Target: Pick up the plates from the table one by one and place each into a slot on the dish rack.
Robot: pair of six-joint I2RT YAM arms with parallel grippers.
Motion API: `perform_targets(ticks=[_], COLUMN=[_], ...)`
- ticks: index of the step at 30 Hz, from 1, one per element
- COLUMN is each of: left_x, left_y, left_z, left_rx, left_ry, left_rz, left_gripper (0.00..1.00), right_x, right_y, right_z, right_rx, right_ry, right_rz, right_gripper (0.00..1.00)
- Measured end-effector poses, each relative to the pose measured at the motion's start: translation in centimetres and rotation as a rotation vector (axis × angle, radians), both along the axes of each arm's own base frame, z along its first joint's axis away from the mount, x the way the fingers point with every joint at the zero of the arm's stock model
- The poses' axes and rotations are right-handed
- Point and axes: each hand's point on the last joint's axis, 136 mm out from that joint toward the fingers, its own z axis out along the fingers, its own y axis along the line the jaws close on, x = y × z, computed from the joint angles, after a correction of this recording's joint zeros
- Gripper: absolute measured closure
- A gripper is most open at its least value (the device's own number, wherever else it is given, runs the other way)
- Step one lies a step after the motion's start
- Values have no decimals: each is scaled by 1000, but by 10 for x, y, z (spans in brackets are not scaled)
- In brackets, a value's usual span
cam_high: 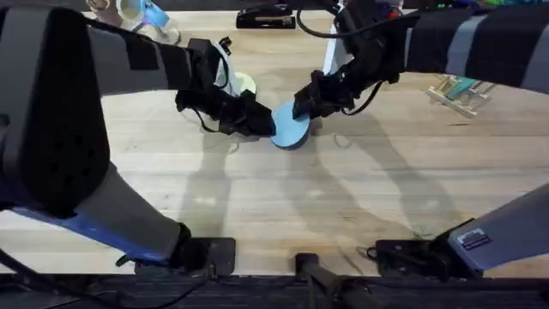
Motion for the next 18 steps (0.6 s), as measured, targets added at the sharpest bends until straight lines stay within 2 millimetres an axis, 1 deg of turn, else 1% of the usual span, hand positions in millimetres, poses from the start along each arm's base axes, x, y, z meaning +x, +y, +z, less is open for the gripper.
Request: perform_targets(ticks=[4,6,9,11,14,18], left_x=[-3,-3,3,8,16,18], left_y=[5,9,15,19,25,36], left_z=[3,4,15,32,68,111], left_rx=[52,82,130,159,205,277], left_ry=[12,13,-18,-69,-175,-278], left_rz=[-30,-44,-63,-79,-100,-111], left_gripper=[960,959,960,960,960,960], right_x=[-1,-1,-3,-6,-6,-7], right_y=[2,2,-3,-12,-29,-52], right_z=[2,6,14,19,25,38], right_rx=[6,10,-10,-42,-101,-165], right_ry=[0,-11,-26,-33,-53,-91], right_rz=[5,6,-1,-13,-37,-67], right_gripper=[972,974,974,973,973,972])
